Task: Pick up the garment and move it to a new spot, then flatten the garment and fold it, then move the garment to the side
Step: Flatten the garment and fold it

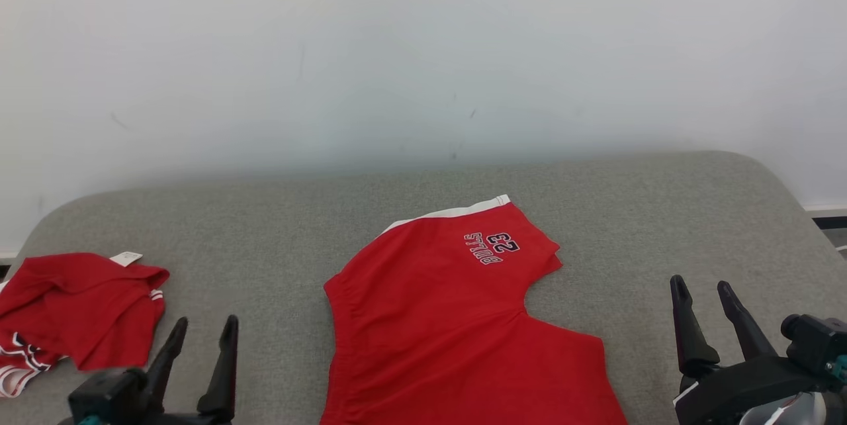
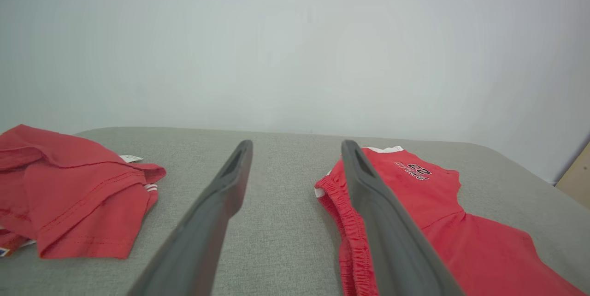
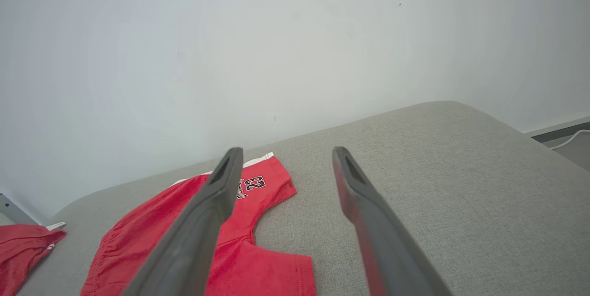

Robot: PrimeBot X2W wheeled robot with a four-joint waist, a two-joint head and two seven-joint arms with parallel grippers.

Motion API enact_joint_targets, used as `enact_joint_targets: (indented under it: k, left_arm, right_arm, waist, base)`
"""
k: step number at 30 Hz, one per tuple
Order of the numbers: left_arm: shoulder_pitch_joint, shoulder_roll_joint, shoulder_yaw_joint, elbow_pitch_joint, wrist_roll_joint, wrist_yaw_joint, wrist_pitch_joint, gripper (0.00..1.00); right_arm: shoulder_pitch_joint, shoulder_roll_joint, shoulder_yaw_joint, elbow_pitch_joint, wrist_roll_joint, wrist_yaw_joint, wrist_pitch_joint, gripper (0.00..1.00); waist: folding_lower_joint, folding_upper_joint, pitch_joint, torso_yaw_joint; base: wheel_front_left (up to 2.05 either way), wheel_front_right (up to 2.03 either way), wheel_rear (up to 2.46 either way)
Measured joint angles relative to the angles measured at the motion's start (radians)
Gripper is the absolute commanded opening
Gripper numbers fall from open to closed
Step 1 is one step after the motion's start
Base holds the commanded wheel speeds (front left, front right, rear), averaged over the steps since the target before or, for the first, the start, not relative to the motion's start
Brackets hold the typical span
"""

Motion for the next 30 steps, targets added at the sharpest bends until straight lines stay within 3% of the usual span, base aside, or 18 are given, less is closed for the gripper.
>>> enact_joint_targets:
  k: [10,18,30]
  left_arm:
    - [0.146,-0.086,0.159,-0.025,0.045,0.000,0.046,1.00]
    - [0.191,-0.173,0.244,-0.067,0.047,0.000,0.081,1.00]
    - [0.232,-0.194,0.279,-0.125,0.114,0.000,0.141,1.00]
  right_arm:
    - [-0.012,0.020,0.026,0.034,-0.022,0.003,-0.065,1.00]
    - [-0.010,0.022,0.048,0.065,-0.021,0.044,-0.088,1.00]
    - [-0.013,0.022,0.065,0.086,-0.022,0.059,-0.109,1.00]
  waist:
    - [0.0000,0.0000,-0.016,-0.025]
    - [0.0000,0.0000,-0.011,-0.007]
    - [0.0000,0.0000,0.005,-0.001]
  base:
    - [0.00,0.00,0.00]
    - [0.00,0.00,0.00]
    - [0.00,0.00,0.00]
